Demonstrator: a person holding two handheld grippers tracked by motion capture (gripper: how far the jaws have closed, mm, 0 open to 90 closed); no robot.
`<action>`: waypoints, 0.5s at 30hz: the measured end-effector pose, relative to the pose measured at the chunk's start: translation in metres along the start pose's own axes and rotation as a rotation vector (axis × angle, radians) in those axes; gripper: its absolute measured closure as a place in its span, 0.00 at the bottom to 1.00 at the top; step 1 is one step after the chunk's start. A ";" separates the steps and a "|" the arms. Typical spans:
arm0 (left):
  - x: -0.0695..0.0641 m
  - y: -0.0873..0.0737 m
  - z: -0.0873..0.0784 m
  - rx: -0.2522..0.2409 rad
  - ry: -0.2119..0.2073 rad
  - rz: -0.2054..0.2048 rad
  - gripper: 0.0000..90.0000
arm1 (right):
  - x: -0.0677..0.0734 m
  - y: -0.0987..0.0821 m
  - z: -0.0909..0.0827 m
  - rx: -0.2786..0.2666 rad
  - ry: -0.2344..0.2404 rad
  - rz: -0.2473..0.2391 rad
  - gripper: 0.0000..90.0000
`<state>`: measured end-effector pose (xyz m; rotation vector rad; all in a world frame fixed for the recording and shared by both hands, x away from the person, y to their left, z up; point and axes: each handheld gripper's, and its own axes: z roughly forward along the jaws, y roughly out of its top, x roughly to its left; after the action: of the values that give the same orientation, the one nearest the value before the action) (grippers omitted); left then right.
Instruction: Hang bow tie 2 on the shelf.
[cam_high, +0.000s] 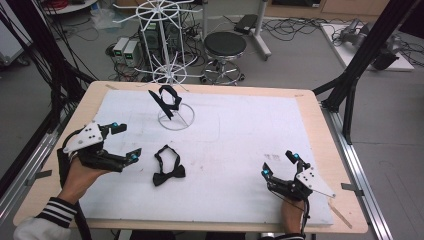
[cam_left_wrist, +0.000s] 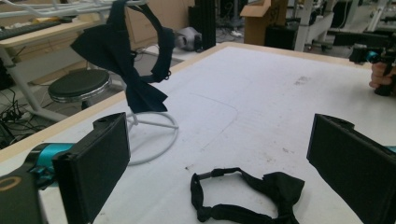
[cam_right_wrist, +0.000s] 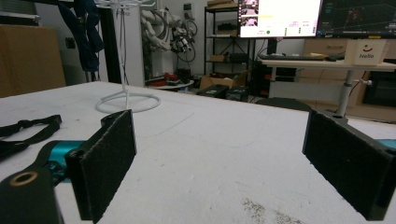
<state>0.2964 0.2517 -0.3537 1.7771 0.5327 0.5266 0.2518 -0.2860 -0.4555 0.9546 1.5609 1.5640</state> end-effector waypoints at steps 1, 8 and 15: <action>-0.001 0.001 0.001 0.006 -0.005 0.004 0.07 | 0.000 0.000 0.000 0.000 0.000 -0.001 0.10; -0.006 0.008 0.010 0.087 -0.057 0.021 0.07 | 0.000 0.000 0.000 -0.001 -0.001 -0.001 0.10; -0.012 0.008 0.028 0.168 -0.110 0.032 0.07 | 0.000 0.000 0.000 -0.002 -0.002 0.000 0.10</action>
<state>0.3042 0.2217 -0.3540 1.9648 0.4846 0.4130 0.2512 -0.2859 -0.4556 0.9542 1.5579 1.5637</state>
